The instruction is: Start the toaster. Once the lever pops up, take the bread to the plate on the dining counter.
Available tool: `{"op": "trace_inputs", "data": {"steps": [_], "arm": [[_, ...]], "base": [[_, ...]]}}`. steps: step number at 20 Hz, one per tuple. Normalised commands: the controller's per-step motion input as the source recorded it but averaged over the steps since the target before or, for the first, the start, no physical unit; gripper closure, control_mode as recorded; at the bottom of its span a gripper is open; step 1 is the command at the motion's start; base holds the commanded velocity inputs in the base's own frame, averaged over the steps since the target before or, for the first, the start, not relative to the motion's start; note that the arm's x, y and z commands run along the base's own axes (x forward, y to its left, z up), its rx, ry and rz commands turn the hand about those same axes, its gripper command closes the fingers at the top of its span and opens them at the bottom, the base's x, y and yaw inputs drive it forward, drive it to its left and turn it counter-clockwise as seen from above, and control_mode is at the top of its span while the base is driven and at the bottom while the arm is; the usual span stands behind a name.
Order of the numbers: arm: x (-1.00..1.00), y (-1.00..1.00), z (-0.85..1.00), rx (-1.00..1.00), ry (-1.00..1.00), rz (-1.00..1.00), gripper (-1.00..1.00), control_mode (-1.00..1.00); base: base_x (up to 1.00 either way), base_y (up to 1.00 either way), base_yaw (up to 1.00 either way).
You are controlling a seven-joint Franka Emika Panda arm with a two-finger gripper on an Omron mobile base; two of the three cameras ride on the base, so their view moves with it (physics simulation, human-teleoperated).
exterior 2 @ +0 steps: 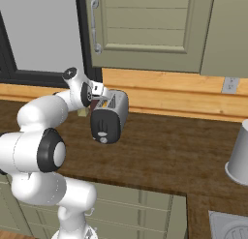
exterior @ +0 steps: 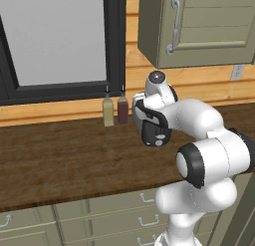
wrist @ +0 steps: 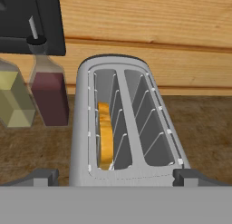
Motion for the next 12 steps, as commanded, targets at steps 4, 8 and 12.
{"op": "trace_inputs", "data": {"steps": [4,8,12], "arm": [[0.0,0.0,0.0,0.0,0.0,0.0,-1.0,-1.0],[0.0,0.0,0.0,0.0,0.0,0.0,-1.0,-1.0],[0.0,0.0,0.0,0.0,0.0,0.0,-1.0,-1.0]], "base": [[0.0,0.0,0.0],[0.0,0.0,0.0],[0.0,0.0,0.0]]}}
